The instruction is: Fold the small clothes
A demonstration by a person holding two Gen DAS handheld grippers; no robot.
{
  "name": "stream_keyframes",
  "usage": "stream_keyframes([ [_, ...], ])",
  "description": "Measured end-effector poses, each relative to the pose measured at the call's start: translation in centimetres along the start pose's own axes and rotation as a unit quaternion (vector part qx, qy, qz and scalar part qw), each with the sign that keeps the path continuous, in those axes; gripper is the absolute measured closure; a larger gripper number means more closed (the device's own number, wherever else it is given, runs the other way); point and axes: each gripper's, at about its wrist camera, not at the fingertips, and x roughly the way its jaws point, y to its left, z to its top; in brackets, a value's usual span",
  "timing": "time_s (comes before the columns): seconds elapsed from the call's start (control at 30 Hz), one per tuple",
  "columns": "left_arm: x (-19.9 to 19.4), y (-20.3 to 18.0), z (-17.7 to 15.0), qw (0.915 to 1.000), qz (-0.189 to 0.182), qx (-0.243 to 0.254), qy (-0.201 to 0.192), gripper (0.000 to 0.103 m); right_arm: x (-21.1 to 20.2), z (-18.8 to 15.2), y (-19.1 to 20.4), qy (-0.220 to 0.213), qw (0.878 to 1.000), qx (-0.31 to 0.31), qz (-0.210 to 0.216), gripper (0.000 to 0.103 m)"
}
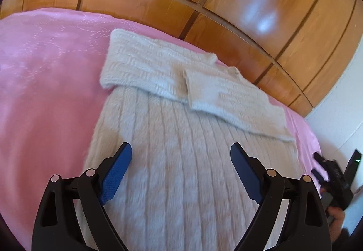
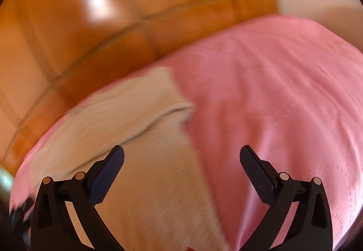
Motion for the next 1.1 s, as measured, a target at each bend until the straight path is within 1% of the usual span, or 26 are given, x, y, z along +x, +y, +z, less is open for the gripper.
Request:
stream_keyframes([
  [0.03, -0.6, 0.1, -0.3, 1.0000, 0.001, 0.006, -0.002, 0.015, -1.0, -0.5, 0.3, -0.006, 0.999, -0.018, 0.043, 0.002],
  [0.07, -1.0, 0.2, -0.6, 0.9999, 0.002, 0.011, -0.003, 0.015, -2.0, -1.1, 0.4, 0.000, 0.996, -0.031, 0.080, 0.002],
  [0.1, -1.5, 0.4, -0.8, 0.9998, 0.005, 0.017, -0.005, 0.015, -2.6, -1.5, 0.3, 0.011, 0.995, -0.034, 0.090, 0.002],
  [0.17, -2.9, 1.0, -1.5, 0.9994, 0.015, 0.031, -0.007, 0.015, -4.1, -2.5, -0.4, 0.026, 0.996, -0.027, 0.084, 0.002],
  [0.23, -3.9, 1.7, -2.1, 0.9988, 0.025, 0.042, -0.006, 0.015, -5.3, -3.1, -1.9, 0.045, 0.997, 0.000, 0.067, 0.002],
  [0.3, -4.8, 2.7, -2.6, 0.9984, 0.032, 0.046, -0.001, 0.015, -6.0, -3.5, -3.4, 0.053, 0.996, 0.020, 0.070, 0.002],
  [0.33, -5.3, 3.3, -2.9, 0.9985, 0.034, 0.043, 0.005, 0.016, -6.5, -3.8, -3.9, 0.059, 0.995, 0.027, 0.073, 0.005],
  [0.37, -5.7, 3.9, -3.2, 0.9987, 0.032, 0.037, 0.010, 0.024, -6.9, -4.2, -4.5, 0.067, 0.994, 0.031, 0.079, 0.010],
  [0.4, -6.1, 4.5, -3.5, 0.9989, 0.030, 0.032, 0.015, 0.030, -7.1, -4.4, -4.8, 0.073, 0.993, 0.029, 0.084, 0.014],
  [0.47, -6.6, 5.3, -4.1, 0.9990, 0.021, 0.023, 0.032, 0.047, -7.6, -5.5, -5.0, 0.091, 0.991, 0.016, 0.095, 0.032],
  [0.5, -6.9, 5.5, -4.4, 0.9991, 0.011, 0.021, 0.036, 0.051, -7.8, -6.0, -5.1, 0.097, 0.990, 0.012, 0.100, 0.036],
  [0.53, -7.2, 5.3, -4.7, 0.9987, -0.009, 0.024, 0.043, 0.054, -8.0, -6.7, -5.2, 0.102, 0.988, 0.012, 0.111, 0.042],
  [0.57, -7.4, 5.2, -4.9, 0.9980, -0.025, 0.028, 0.050, 0.054, -8.2, -7.3, -5.3, 0.104, 0.987, 0.015, 0.122, 0.046],
  [0.6, -7.5, 4.9, -5.2, 0.9969, -0.043, 0.033, 0.058, 0.054, -8.1, -7.8, -5.5, 0.106, 0.985, 0.020, 0.133, 0.046],
  [0.63, -7.6, 4.6, -5.7, 0.9948, -0.065, 0.037, 0.070, 0.054, -8.1, -8.0, -5.7, 0.105, 0.984, 0.025, 0.141, 0.048],
  [0.7, -7.5, 4.4, -6.5, 0.9898, -0.102, 0.030, 0.095, 0.054, -8.3, -8.6, -6.2, 0.103, 0.982, 0.039, 0.156, 0.051],
  [0.77, -7.7, 4.2, -7.1, 0.9869, -0.123, 0.024, 0.102, 0.054, -8.2, -8.8, -6.6, 0.109, 0.974, 0.065, 0.190, 0.059],
  [0.8, -7.7, 4.2, -7.3, 0.9849, -0.133, 0.020, 0.109, 0.054, -8.0, -8.9, -6.7, 0.114, 0.970, 0.075, 0.200, 0.061],
  [0.87, -7.9, 4.1, -7.8, 0.9802, -0.155, 0.016, 0.122, 0.054, -8.0, -9.3, -6.9, 0.127, 0.962, 0.092, 0.225, 0.067],
  [0.9, -7.9, 4.1, -8.0, 0.9764, -0.170, 0.015, 0.133, 0.054, -8.0, -9.5, -7.0, 0.131, 0.959, 0.096, 0.233, 0.068],
  [0.97, -7.7, 3.7, -8.4, 0.9679, -0.196, 0.017, 0.156, 0.054, -7.7, -9.9, -6.8, 0.142, 0.951, 0.100, 0.256, 0.078],
  [1.0, -7.6, 3.5, -8.7, 0.9632, -0.209, 0.021, 0.168, 0.054, -7.6, -10.2, -6.6, 0.150, 0.948, 0.096, 0.264, 0.079],
  [1.03, -7.5, 3.2, -8.9, 0.9589, -0.218, 0.027, 0.179, 0.057, -7.4, -10.4, -6.1, 0.162, 0.947, 0.084, 0.264, 0.079],
  [1.07, -7.4, 3.0, -9.0, 0.9591, -0.215, 0.033, 0.181, 0.075, -7.3, -10.6, -5.7, 0.168, 0.949, 0.069, 0.256, 0.083],
  [1.1, -7.1, 2.8, -8.9, 0.9605, -0.204, 0.038, 0.185, 0.085, -7.4, -10.7, -5.4, 0.165, 0.952, 0.061, 0.252, 0.086],
])
